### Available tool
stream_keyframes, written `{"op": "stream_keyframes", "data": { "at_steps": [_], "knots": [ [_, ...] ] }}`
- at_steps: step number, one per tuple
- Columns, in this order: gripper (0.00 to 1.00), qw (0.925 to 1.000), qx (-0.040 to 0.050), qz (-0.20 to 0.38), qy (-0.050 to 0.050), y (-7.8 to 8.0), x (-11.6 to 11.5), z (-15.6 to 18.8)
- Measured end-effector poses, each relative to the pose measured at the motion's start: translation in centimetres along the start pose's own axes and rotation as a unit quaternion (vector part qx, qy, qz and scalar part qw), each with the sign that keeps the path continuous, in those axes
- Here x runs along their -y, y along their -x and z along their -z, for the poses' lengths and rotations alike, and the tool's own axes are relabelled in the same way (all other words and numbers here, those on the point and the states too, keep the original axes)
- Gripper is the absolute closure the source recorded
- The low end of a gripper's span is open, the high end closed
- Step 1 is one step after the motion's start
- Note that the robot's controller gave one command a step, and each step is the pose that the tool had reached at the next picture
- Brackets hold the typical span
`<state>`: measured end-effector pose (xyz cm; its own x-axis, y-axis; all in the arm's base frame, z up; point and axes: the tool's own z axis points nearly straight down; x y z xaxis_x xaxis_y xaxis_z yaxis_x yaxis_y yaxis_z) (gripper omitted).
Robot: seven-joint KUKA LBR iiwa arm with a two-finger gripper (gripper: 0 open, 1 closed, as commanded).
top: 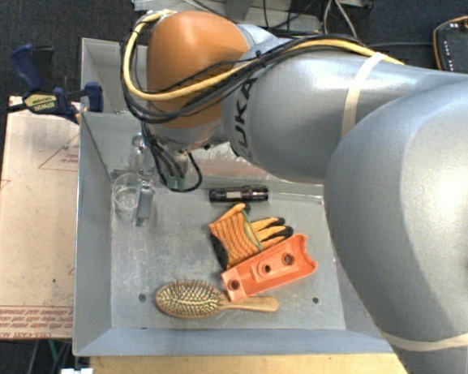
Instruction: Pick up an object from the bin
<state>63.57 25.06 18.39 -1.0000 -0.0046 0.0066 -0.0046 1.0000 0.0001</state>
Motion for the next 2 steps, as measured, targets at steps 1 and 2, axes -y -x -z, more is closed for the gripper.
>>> {"op": "stream_keyframes", "data": {
  "at_steps": [1, 2],
  "knots": [
    [0.00, 1.0000, 0.0041, -0.003, 0.001, 0.2, 0.1, 0.5],
    [0.00, 0.9985, 0.0022, -0.054, 0.001, 0.4, -0.3, -11.4]
  ]
}}
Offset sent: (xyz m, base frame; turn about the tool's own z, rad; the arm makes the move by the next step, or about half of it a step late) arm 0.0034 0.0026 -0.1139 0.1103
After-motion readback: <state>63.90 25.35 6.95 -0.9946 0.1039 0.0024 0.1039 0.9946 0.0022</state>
